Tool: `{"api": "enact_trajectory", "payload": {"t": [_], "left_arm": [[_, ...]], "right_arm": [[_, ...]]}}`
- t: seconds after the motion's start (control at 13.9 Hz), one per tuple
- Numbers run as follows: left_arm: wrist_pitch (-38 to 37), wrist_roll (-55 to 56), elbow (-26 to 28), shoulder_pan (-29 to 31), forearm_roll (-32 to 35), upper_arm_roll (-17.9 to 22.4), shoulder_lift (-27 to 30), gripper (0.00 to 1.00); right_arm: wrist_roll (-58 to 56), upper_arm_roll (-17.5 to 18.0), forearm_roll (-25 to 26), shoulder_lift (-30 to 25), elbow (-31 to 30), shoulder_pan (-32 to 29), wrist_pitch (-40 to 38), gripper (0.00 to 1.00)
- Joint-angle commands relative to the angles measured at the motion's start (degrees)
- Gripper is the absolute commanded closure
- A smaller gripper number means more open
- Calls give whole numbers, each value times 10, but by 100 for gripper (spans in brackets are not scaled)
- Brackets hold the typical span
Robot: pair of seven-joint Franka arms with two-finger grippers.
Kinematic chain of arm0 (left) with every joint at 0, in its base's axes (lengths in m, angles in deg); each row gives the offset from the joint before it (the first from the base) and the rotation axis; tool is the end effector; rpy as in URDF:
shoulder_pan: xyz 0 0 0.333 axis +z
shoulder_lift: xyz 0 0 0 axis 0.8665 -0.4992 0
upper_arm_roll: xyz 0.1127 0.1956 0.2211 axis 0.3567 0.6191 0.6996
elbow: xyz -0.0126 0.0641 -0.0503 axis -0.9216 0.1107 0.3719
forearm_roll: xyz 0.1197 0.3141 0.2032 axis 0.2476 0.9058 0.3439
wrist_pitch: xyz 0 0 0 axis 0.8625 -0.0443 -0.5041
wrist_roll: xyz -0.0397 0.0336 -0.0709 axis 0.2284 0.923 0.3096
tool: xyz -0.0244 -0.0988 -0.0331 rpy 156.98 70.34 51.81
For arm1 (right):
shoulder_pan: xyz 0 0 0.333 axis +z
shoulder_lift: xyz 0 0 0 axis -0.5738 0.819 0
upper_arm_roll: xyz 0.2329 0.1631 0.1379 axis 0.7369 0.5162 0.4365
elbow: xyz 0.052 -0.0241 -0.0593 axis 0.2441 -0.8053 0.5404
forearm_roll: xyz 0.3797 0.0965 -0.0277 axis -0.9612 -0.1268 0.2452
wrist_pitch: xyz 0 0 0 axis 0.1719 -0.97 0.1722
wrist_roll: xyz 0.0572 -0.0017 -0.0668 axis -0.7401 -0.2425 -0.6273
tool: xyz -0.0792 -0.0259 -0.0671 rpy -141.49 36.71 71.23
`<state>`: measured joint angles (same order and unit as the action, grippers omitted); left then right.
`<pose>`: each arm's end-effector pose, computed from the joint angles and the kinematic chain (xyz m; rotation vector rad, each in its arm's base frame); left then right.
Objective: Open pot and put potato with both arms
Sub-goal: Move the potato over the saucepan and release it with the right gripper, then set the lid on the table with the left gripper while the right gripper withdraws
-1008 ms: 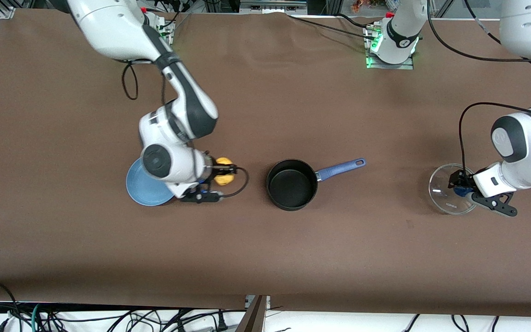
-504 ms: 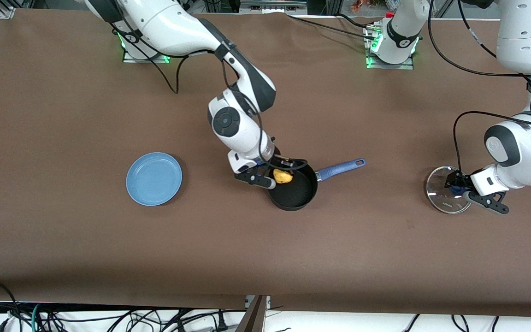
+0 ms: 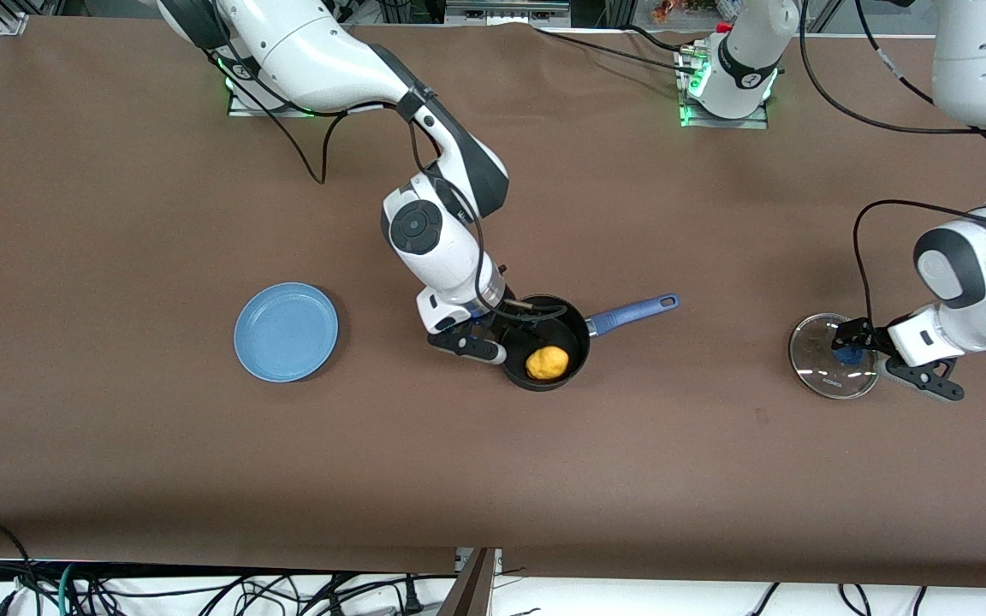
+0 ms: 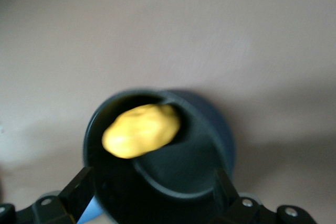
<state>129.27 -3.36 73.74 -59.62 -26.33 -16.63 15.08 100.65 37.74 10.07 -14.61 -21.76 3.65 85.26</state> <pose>0.6379 0.1483 0.2672 2.9820 -0.5034 0.0044 0.6098 0.4989 0.2877 -2.7273 0.4242 -0.1587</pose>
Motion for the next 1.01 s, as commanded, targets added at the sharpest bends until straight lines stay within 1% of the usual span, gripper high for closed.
{"api": "enact_trajectory", "payload": {"t": [0.0, 0.07, 0.14, 0.29, 0.36, 0.43, 0.5, 0.65, 0.79, 0.86, 0.94], "left_arm": [[-84, 98, -16, -6, 43, -14, 74, 0], [-128, 138, -39, -4, 72, -27, 88, 0], [-180, 175, -71, -3, 86, -34, 93, 0], [-263, 223, -124, -4, 98, -36, 102, 0], [-293, 238, -146, -7, 117, -37, 108, 0], [-324, 258, -163, -6, 135, -53, 116, 0], [-348, 280, -176, -5, 151, -70, 125, 0], [-380, 324, -181, -5, 178, -88, 151, 0], [-398, 356, -180, -4, 174, -100, 181, 0], [-411, 377, -180, -3, 168, -103, 193, 0], [-418, 397, -178, 0, 167, -112, 203, 0]], "right_arm": [[-36, -24, 28, -34, -5, -17, -88, 0], [-38, -51, 28, -44, -14, -17, -116, 0], [-51, -74, 28, -59, -25, -18, -133, 0], [-139, -107, 28, -97, -50, -19, -201, 0], [-174, -124, 27, -120, -63, -19, -240, 0], [-201, -135, 26, -150, -83, -20, -263, 0], [-226, -147, 26, -194, -118, -20, -273, 0], [-272, -168, 26, -296, -213, -20, -288, 0], [-332, -201, 28, -391, -289, -20, -313, 0], [-347, -216, 28, -423, -297, -20, -348, 0], [-351, -231, 30, -440, -294, -20, -384, 0]]}}
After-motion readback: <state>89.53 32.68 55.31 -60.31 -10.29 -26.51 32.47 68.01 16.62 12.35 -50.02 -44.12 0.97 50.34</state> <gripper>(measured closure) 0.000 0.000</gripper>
